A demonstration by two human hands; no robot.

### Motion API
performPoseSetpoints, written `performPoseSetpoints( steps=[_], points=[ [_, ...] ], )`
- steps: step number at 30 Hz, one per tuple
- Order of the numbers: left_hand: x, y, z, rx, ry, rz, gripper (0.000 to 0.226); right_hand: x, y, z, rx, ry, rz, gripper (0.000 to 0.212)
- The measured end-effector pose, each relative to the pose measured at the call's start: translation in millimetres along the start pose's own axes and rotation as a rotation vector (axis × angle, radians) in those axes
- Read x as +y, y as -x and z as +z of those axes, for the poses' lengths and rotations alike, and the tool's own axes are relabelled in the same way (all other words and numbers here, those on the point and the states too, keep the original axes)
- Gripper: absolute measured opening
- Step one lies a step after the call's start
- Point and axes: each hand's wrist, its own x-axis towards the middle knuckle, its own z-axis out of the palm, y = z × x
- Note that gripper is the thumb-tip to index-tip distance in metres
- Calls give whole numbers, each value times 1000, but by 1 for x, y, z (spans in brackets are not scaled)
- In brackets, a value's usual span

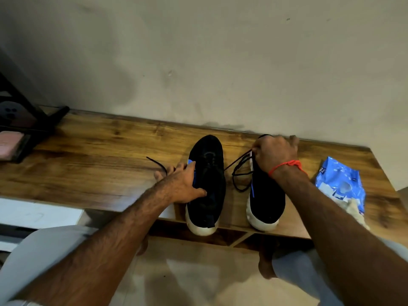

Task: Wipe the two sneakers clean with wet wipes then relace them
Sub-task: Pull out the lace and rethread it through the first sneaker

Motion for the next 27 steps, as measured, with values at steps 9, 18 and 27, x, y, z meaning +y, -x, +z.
performPoseSetpoints(
  steps=[9,18,27],
  points=[
    [-8,-10,-9,29,244,-5,57,-42,33,8,-178,-74,-387,22],
    [0,0,-9,61,362,71,38,-38,27,10,-189,-38,-309,27],
    [-1,-6,-11,235,355,-62,34,-37,32,9,-151,-70,-280,13]
  ],
)
